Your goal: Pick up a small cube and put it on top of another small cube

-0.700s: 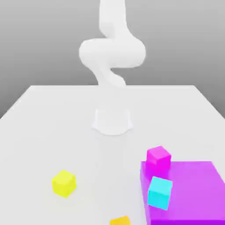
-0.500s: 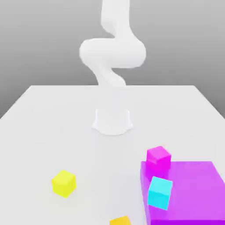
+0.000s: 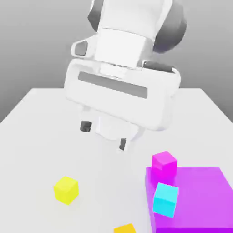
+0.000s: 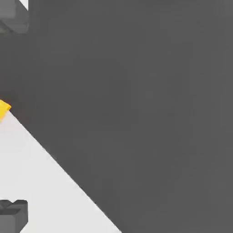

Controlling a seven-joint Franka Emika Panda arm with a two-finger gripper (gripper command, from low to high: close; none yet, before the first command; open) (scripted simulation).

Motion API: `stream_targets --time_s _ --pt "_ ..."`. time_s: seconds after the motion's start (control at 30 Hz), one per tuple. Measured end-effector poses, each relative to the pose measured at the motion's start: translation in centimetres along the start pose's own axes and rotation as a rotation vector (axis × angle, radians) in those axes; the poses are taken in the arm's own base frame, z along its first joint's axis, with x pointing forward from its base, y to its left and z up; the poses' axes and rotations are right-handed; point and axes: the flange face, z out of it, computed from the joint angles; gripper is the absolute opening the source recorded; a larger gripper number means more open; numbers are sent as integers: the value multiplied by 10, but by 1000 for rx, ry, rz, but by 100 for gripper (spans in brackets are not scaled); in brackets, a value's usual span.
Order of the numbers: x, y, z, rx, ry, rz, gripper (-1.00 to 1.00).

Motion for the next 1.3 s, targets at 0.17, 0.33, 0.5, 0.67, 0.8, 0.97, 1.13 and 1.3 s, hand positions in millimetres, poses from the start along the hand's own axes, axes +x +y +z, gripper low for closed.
stream_targets --time_s 0.17,0.33,0.5,0.67,0.8,0.97,1.13,1.3 --pt "-18 11 71 -98 -41 146 0" --pt "-39 30 131 -194 -96 302 0" --pt "-61 49 185 -266 -150 431 0" --pt "-70 59 226 -271 -152 439 -100" --pt "-72 61 232 -270 -153 439 -100" --pt "-61 48 178 -270 -152 444 -100" --pt "-79 46 113 -280 -132 589 -100" --pt "-109 59 56 -292 -111 743 -100"
